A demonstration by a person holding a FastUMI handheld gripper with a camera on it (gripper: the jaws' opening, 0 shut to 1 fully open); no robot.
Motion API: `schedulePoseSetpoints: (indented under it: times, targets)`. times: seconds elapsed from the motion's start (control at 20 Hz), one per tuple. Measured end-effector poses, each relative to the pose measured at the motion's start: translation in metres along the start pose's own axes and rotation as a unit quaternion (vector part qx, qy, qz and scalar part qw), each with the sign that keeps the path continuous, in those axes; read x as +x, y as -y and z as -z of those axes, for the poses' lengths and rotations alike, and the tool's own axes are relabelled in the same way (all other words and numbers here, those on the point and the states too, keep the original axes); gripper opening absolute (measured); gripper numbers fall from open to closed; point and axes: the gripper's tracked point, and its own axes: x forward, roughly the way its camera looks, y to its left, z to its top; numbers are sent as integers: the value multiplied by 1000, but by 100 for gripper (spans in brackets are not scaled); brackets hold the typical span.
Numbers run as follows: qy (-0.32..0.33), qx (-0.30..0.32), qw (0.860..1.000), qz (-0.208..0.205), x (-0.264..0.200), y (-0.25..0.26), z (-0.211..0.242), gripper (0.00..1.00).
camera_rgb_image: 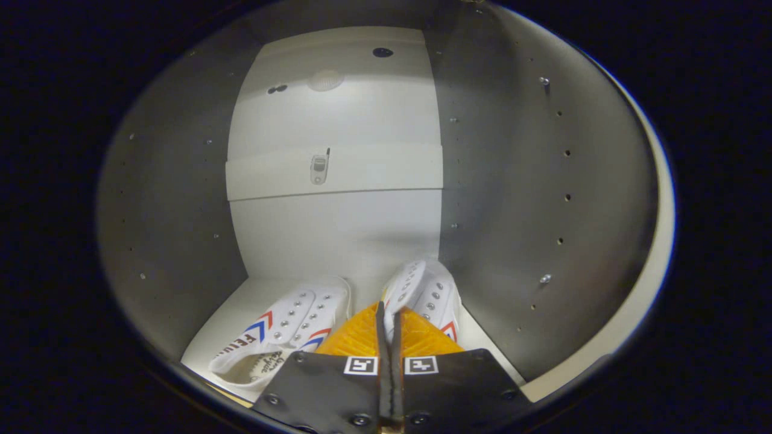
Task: Open the shoe cabinet door, grab the shoes and put them into the shoe cabinet, then close the shoe cabinet door.
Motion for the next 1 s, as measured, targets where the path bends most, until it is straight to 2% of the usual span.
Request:
schedulePoseSetpoints:
  times: [0.4, 0.75, 1.0]
  targets:
    - [-19, 13, 1000, -4, 5, 4, 7, 3]
    - [-16, -7, 1000, -13, -4, -6, 9, 49]
    - [0, -41, 999, -15, -40, -9, 9, 85]
